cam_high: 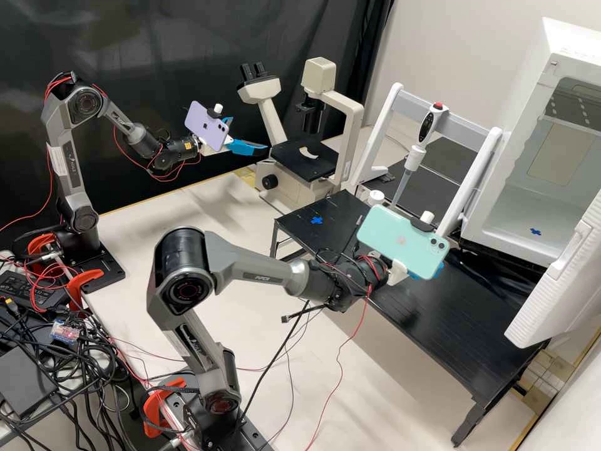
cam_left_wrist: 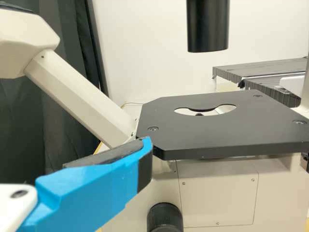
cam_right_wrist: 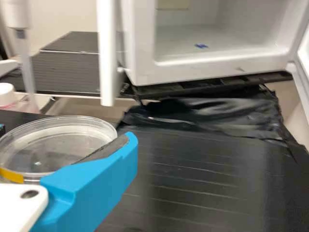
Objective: Move the petri dish to the microscope
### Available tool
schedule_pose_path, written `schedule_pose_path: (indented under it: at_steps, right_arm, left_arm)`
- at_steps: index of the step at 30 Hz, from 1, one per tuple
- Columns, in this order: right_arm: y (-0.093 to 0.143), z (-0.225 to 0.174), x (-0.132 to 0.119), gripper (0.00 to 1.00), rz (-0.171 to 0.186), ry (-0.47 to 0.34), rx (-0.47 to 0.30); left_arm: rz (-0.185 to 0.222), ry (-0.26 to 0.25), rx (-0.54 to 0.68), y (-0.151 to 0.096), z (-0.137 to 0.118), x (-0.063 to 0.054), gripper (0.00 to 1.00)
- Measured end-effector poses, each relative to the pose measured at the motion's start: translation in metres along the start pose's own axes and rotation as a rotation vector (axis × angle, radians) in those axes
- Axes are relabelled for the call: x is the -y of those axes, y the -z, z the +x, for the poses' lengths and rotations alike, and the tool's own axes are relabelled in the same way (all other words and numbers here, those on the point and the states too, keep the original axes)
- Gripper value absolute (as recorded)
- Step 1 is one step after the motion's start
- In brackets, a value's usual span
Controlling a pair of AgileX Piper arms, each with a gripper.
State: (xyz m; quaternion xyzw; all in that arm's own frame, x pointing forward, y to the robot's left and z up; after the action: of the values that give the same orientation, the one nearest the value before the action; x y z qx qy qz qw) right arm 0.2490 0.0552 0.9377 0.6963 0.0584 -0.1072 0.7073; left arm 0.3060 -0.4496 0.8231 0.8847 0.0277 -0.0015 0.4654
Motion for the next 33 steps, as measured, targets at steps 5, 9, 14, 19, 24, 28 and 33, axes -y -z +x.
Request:
schedule_pose_path:
  at_steps: [5, 9, 14, 19, 24, 28, 33]
  right_arm:
    - [0.032, -0.010, 0.020, 0.00, -0.052, 0.041, -0.105]
    - [0.061, -0.014, 0.039, 0.00, -0.103, 0.092, -0.197]
    - [0.092, -0.009, 0.061, 0.00, -0.163, 0.164, -0.262]
    - [0.125, 0.007, 0.080, 0.00, -0.211, 0.208, -0.273]
    - [0.158, 0.028, 0.103, 0.00, -0.253, 0.244, -0.255]
    - [0.180, 0.039, 0.116, 0.00, -0.253, 0.238, -0.229]
    - [0.206, 0.051, 0.131, 0.00, -0.273, 0.183, -0.208]
  left_arm:
    - [0.000, 0.000, 0.000, 0.000, 0.000, 0.000, 1.00]
    - [0.000, 0.000, 0.000, 0.000, 0.000, 0.000, 1.00]
    - [0.000, 0.000, 0.000, 0.000, 0.000, 0.000, 1.00]
    - [0.000, 0.000, 0.000, 0.000, 0.000, 0.000, 1.00]
    - [0.000, 0.000, 0.000, 0.000, 0.000, 0.000, 1.00]
    - [0.000, 0.000, 0.000, 0.000, 0.000, 0.000, 1.00]
    - [0.000, 0.000, 0.000, 0.000, 0.000, 0.000, 1.00]
